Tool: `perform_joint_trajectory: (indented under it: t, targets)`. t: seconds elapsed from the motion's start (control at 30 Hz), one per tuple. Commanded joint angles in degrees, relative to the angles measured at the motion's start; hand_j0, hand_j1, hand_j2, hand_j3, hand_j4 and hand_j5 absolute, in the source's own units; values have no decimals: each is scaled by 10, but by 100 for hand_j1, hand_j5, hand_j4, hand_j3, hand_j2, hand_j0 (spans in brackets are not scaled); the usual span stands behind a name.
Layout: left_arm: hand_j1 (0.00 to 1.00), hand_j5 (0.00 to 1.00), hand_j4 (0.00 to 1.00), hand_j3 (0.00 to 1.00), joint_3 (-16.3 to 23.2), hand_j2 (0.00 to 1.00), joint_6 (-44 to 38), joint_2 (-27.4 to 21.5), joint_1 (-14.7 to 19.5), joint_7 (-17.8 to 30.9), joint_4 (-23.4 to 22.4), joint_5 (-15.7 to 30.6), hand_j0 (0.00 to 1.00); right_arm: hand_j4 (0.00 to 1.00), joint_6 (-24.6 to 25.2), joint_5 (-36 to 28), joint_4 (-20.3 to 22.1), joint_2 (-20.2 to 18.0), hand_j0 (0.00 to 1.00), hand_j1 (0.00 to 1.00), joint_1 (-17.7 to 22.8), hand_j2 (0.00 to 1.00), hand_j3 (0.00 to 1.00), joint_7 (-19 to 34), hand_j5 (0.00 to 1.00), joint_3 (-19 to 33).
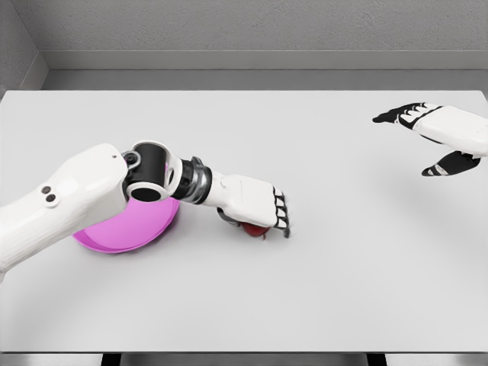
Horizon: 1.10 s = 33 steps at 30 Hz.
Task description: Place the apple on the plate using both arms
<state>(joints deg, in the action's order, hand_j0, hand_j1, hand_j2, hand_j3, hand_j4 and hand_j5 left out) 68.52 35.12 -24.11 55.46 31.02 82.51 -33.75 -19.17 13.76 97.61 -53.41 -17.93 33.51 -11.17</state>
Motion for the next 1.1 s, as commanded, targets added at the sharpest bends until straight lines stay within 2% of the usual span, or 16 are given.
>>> perform_joint_trajectory:
  t: [0.0,0.13,0.27,0.47,0.6,0.63,0.73,0.87,1.07]
  targets:
    - [59,59,59,59,0,59,-1,-1,0,9,-1,3,59,100,1,-2,2,-1,100,100,0,100,100,0,100,0]
    - [57,57,57,57,4,57,-1,-1,0,15,-1,2,57,100,1,-2,2,-2,100,100,0,100,100,0,100,0]
    - [40,40,40,40,4,40,-1,-1,0,18,-1,1,40,100,1,-2,2,-2,100,100,0,100,100,0,100,1]
    - [23,23,23,23,1,23,-1,-2,0,18,0,5,23,100,1,-2,2,-3,100,100,0,100,100,0,100,1]
    - [12,12,12,12,-4,12,-1,-4,0,16,0,46,12,100,1,-1,2,-3,100,100,0,100,100,0,100,1]
    - [7,7,7,7,-10,7,-1,-6,0,14,0,53,7,100,1,-1,2,-3,100,100,0,100,100,0,100,0]
    - [6,6,6,6,-27,6,-1,-9,3,14,0,72,6,100,1,-2,2,-3,100,100,0,100,100,0,100,1]
    - [6,6,6,6,-77,6,-1,-27,0,15,1,89,6,100,1,-2,2,-2,100,100,-1,100,100,0,100,1]
    - [6,6,6,6,-127,6,-1,-107,-3,15,9,113,6,100,1,-1,2,-2,100,100,-1,100,100,0,100,1]
